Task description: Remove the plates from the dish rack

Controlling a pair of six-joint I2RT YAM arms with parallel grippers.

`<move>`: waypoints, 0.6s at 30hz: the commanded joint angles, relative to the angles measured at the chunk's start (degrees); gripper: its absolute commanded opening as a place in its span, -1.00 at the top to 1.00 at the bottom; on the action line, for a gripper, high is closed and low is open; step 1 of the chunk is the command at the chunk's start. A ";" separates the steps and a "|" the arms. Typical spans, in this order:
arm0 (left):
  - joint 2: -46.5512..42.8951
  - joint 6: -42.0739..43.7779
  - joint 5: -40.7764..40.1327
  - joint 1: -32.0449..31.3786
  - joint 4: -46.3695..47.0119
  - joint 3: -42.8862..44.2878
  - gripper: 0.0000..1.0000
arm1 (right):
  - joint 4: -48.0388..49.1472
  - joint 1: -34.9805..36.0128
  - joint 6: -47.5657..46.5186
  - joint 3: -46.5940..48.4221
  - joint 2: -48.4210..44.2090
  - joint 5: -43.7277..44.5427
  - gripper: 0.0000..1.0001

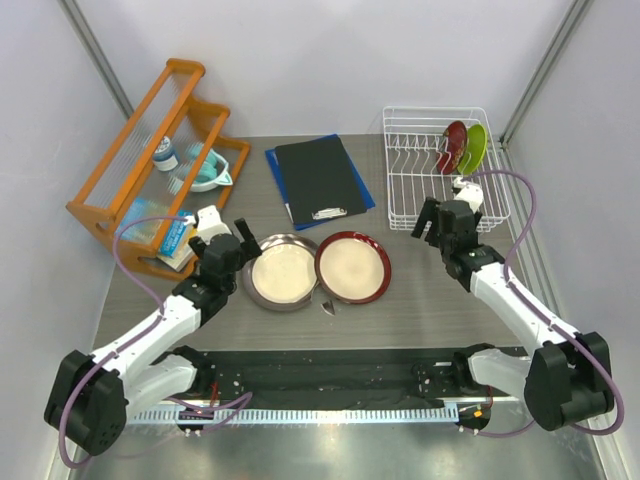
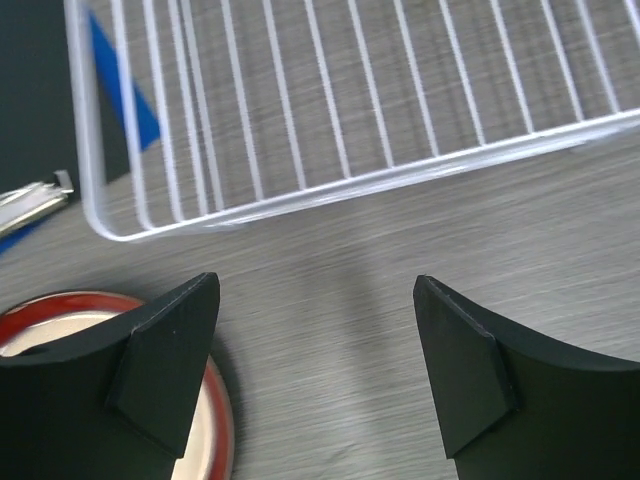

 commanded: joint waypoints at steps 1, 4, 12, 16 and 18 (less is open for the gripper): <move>-0.90 4.54 -12.03 0.23 3.68 -0.91 -0.78 | 9.78 -0.46 -5.60 -5.36 -0.42 8.58 -0.70; -0.98 7.97 -13.88 0.23 5.19 -1.79 -0.78 | 13.22 -0.90 -6.13 -8.79 -1.47 9.90 -0.71; -0.19 10.10 -15.03 0.32 6.25 -2.86 -0.99 | 14.11 -0.99 -6.04 -9.16 -0.42 11.41 -0.72; 2.52 9.48 -17.05 0.32 1.26 0.48 -0.99 | 14.02 -0.99 -5.25 -9.67 -1.12 8.15 -0.73; 3.67 8.33 -19.07 0.32 -0.51 1.54 -0.99 | 14.46 -0.99 -5.25 -10.38 -1.91 8.33 -0.73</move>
